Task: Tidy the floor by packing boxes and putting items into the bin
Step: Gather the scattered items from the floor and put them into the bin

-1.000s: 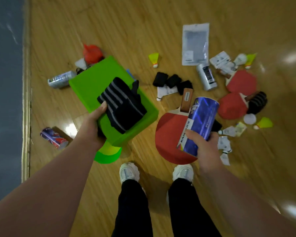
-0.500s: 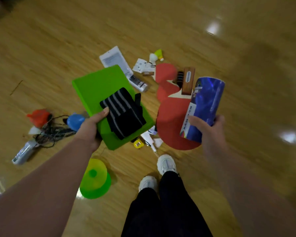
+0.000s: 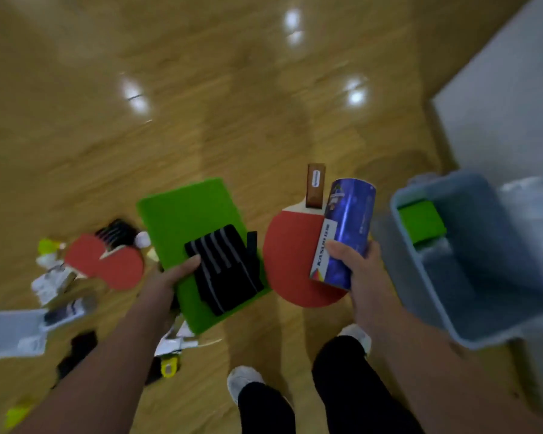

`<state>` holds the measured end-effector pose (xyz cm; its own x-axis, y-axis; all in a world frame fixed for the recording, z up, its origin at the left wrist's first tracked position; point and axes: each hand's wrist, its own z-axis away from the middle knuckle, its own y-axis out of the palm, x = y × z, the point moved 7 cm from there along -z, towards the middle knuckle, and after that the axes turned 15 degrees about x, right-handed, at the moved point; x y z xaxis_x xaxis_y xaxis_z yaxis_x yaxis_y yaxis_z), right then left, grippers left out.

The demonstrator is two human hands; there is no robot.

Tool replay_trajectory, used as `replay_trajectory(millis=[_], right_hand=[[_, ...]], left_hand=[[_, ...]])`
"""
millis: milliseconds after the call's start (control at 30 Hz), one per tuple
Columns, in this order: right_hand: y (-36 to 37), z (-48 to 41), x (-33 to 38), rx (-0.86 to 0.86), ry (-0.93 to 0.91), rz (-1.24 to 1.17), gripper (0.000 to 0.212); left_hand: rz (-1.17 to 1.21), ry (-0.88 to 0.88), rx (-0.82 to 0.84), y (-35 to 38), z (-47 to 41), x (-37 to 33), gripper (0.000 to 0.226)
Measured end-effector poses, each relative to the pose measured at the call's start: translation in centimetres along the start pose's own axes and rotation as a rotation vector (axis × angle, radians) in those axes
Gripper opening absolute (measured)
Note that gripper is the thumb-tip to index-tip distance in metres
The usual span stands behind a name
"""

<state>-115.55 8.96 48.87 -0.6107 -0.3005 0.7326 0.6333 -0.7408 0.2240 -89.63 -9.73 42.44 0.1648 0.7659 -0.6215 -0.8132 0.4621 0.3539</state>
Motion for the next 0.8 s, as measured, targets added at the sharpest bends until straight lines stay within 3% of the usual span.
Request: replay_trajectory(millis=[67,167,333,467,567,700,800], right_hand=[[-6.4,0.0,1.0,-0.115,-0.030,-0.084,0.070],[-15.7,0.0,1.5,-0.231,-0.036,-0.201,0.073],[-30.2,1.6,1.8,-0.369,-0.029,-0.313,0.050],[-40.2,5.2,1.8,-0.467,-0.005,-0.390,0.063],[-46.0,7.4,0.9,-0.584,0.009,-0.431,0.057],[-51.8,8.2,-1.1,-0.701,0.018,-0.490,0.075],[-53.7,7.4,-2.7,-0.746,0.059,-0.532,0.073]], left_hand=[[-0.109,0.000,0.095,7.2,-4.3,-0.6,0.056],[-0.246,-0.072,0.167,16.9,-9.7,0.9,0.076],[-0.470,-0.184,0.318,31.6,-14.1,5.7,0.083],[-0.628,-0.250,0.384,42.4,-16.3,9.8,0.097],[-0.724,-0.286,0.422,48.8,-18.3,12.3,0.104],[-0.800,-0.298,0.494,55.7,-21.8,15.6,0.081],[-0.860,-0.298,0.477,58.4,-24.9,16.5,0.065]])
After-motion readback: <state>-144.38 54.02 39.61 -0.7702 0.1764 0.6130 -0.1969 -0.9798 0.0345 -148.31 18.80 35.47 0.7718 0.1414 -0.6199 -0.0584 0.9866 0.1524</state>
